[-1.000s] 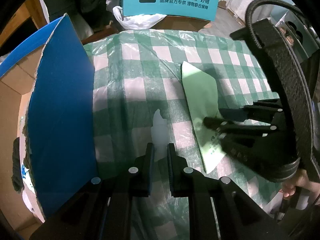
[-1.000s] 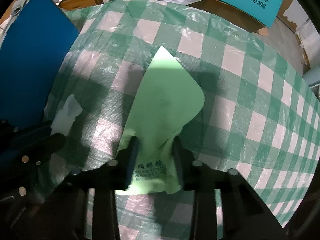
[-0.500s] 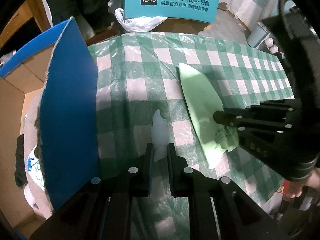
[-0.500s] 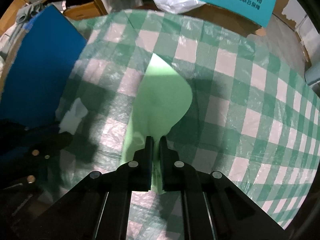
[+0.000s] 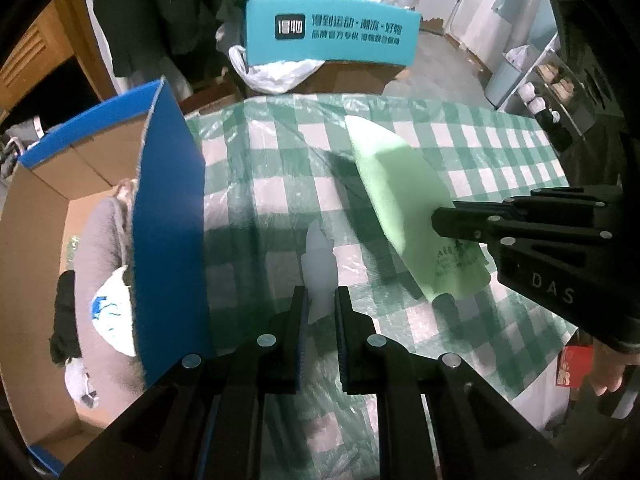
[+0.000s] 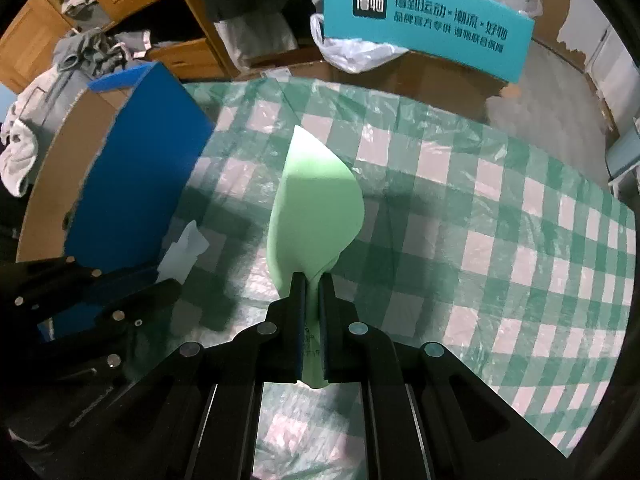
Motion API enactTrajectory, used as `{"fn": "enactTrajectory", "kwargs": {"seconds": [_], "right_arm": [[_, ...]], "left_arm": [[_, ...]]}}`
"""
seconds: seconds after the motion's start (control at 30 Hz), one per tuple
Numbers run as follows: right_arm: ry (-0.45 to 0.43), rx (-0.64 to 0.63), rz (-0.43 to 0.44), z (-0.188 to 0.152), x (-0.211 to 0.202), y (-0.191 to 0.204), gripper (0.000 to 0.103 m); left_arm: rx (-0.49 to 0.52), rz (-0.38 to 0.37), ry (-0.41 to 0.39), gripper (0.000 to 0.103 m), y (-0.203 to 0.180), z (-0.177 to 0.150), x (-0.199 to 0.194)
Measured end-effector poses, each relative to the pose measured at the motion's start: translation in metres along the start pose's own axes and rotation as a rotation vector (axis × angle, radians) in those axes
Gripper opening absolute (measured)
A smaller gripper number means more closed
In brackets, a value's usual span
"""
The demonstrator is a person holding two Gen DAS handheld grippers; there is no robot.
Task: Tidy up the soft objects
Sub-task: 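Carry the white tissue with the left tool while the right tool carries the envelope over the box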
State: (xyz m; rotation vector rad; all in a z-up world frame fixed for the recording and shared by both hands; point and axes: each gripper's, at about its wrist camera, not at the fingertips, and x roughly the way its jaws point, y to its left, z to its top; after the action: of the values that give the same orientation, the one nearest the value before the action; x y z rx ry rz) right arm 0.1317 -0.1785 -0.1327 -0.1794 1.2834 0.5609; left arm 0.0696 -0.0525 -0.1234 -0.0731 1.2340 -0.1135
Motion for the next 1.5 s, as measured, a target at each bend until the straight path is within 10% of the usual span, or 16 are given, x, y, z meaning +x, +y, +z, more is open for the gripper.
{"fn": "enactTrajectory", "kwargs": {"seconds": [1.5], "right_arm": [[-0.171,-0.124,0.116,0.026,-0.087,0.099,0.006]], "left_arm": [[-0.097,0.059,-0.23,0.013,0.064,-0.015,-0.117]]}}
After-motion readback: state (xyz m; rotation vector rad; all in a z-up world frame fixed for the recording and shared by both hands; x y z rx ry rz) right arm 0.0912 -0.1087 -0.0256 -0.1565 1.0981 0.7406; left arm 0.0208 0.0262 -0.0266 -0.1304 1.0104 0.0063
